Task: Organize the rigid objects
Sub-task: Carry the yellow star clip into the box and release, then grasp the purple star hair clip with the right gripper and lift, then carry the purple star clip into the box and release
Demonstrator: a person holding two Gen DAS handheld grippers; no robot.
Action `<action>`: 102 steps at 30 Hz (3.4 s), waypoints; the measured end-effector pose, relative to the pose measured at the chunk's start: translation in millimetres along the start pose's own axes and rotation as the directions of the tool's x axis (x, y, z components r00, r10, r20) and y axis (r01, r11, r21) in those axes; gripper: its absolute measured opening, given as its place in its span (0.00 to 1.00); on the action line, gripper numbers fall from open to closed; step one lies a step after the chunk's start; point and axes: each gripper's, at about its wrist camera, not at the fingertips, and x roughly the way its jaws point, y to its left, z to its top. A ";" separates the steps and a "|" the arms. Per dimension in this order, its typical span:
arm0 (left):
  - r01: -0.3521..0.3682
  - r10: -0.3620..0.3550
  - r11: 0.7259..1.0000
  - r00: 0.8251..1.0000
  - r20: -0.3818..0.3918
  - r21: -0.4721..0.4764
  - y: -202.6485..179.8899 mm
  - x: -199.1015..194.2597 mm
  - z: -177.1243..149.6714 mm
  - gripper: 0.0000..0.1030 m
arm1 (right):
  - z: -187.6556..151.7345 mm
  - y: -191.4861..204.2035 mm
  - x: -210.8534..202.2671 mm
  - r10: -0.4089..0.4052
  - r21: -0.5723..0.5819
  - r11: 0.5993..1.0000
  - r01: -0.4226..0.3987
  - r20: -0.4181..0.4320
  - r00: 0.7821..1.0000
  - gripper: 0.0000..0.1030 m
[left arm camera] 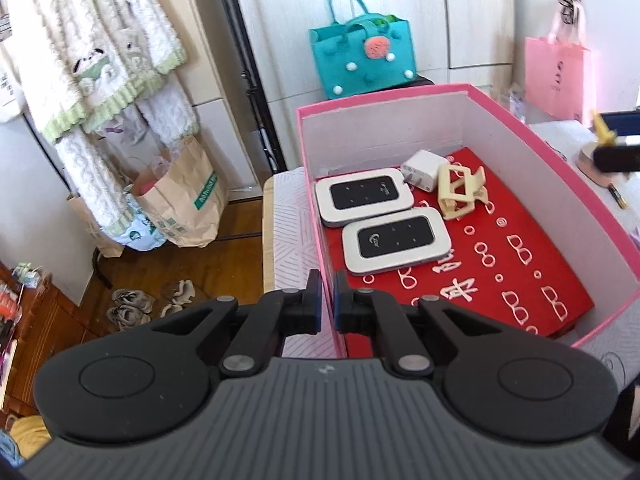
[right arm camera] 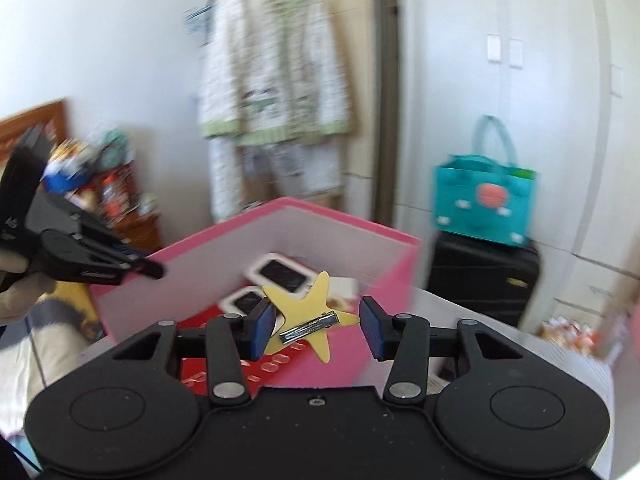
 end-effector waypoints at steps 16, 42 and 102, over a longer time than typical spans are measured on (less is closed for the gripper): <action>0.015 -0.014 0.998 1.000 0.013 -0.062 7.6 -3.2 8.9 0.05 | 9.6 37.3 81.8 -0.052 -0.278 0.960 0.003 -0.167 0.985 0.52; -0.041 0.040 0.993 0.999 -0.012 -0.107 -0.9 -1.7 9.2 0.05 | -136.7 -84.0 -66.8 -0.246 0.262 0.922 0.283 -0.168 0.955 0.67; 0.003 -0.003 0.999 1.000 0.014 -0.043 4.7 -2.7 4.0 0.04 | 28.2 19.7 156.8 0.416 0.357 0.892 -0.277 -0.408 0.813 0.52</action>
